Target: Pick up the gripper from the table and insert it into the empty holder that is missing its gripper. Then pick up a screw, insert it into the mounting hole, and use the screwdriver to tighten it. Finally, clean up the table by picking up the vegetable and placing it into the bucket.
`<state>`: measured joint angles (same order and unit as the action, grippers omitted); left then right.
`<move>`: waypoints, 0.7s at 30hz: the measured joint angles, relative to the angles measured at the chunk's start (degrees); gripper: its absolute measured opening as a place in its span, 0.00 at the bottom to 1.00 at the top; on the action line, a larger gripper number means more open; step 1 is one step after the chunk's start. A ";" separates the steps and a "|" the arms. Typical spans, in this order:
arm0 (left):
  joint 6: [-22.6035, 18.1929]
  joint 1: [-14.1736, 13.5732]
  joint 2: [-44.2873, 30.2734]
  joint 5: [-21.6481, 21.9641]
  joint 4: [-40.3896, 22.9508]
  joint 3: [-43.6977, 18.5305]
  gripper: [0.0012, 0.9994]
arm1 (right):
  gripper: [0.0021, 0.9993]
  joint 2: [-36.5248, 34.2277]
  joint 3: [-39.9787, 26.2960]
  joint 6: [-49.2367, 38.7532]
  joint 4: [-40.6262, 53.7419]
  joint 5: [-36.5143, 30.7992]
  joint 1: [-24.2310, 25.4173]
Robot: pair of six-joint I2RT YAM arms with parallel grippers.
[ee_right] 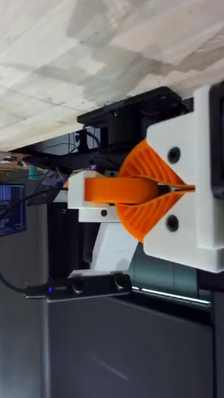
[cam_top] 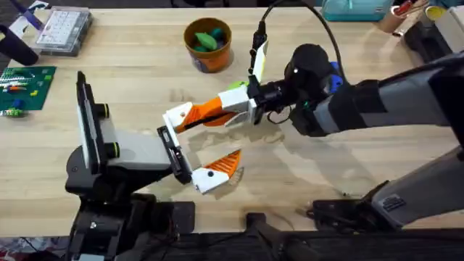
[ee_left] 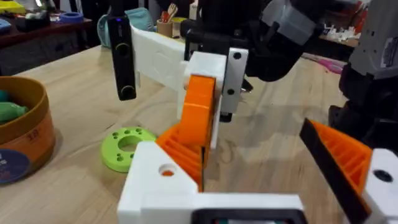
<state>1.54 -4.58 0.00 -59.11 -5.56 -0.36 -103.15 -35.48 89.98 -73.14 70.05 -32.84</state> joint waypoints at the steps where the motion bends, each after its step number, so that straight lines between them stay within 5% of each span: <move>1: 0.00 0.00 0.01 0.00 0.00 0.00 0.99 | 0.01 0.00 0.00 -0.01 0.00 -0.05 0.00; 21: 0.00 0.02 0.01 0.28 0.02 0.00 0.99 | 0.01 0.00 0.38 0.00 -0.55 -1.87 -0.37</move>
<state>1.54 -4.56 0.01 -58.83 -5.54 -0.36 -103.15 -35.11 89.98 -73.69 68.18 -33.21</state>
